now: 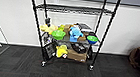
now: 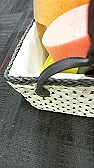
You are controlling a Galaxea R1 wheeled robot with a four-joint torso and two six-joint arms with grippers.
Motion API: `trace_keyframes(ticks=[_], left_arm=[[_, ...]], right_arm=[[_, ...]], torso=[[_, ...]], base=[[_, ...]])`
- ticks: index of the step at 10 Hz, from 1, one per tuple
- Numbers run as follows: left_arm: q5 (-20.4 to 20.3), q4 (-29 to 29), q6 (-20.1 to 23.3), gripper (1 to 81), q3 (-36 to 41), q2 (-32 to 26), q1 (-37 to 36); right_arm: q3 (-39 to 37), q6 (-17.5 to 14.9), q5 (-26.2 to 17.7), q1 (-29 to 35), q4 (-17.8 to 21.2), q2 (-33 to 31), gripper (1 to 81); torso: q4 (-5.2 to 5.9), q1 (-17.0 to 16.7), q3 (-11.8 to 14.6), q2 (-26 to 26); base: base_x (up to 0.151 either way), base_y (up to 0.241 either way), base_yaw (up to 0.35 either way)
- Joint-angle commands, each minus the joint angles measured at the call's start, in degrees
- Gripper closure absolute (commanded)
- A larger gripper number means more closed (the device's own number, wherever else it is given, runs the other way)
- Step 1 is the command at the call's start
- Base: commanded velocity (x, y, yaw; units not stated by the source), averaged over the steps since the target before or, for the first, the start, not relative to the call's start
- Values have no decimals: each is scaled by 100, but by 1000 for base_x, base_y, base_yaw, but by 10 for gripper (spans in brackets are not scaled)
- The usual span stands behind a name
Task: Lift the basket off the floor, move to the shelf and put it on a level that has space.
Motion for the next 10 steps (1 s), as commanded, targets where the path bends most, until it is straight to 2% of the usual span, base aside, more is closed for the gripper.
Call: trace_keyframes(ticks=[1, 3, 7, 8, 10], left_arm=[[271, -257, -79, 811, 403, -169, -602], [209, -240, -71, 811, 664, -265, -602], [201, -266, -79, 811, 886, -301, -628], [183, -274, -79, 811, 930, -301, -628], [78, -319, -88, 811, 957, -310, -681]], right_arm=[[587, 398, 61, 620, 158, -112, 811], [849, 556, 70, 672, 149, -251, 811], [1133, 583, 246, 673, 97, -473, 811], [1133, 583, 246, 673, 88, -499, 811], [1159, 583, 237, 777, 62, -508, 811]], torso=[[0, -369, 2, 573], [0, -424, 0, 662], [0, -883, -2, 1397], [0, -1023, 516, 1613], [0, -1191, 642, 1895]], base=[[0, 0, 0], [0, 0, 0], [0, 0, 0], [0, 0, 0], [0, 0, 0]])
